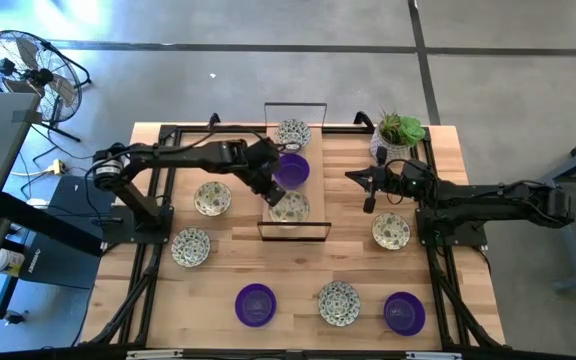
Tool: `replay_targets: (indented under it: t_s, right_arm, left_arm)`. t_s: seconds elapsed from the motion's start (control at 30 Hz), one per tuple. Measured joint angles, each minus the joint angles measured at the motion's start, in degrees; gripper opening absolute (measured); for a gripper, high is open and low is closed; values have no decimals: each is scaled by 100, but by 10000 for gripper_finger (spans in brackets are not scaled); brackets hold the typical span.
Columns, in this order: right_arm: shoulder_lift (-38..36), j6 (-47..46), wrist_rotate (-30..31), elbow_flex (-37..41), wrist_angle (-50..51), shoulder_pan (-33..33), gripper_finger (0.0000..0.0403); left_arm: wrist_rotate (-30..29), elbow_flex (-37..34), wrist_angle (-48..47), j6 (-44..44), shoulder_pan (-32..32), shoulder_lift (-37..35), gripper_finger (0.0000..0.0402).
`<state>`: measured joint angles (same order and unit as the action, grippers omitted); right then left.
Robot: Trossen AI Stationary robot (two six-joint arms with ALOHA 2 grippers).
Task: Pick & Place Mini bowls
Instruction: Put the bottom yellow patterned bowl on the shelf
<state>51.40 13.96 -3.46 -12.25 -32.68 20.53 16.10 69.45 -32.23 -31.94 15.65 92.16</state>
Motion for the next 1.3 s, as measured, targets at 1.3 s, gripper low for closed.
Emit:
replay_targets:
  t_s: [1.3]
  right_arm:
    - [-2, 0, -20, 0, 28, -2, 1]
  left_arm:
    - [-231, -7, 129, -429, 9, 378, 37]
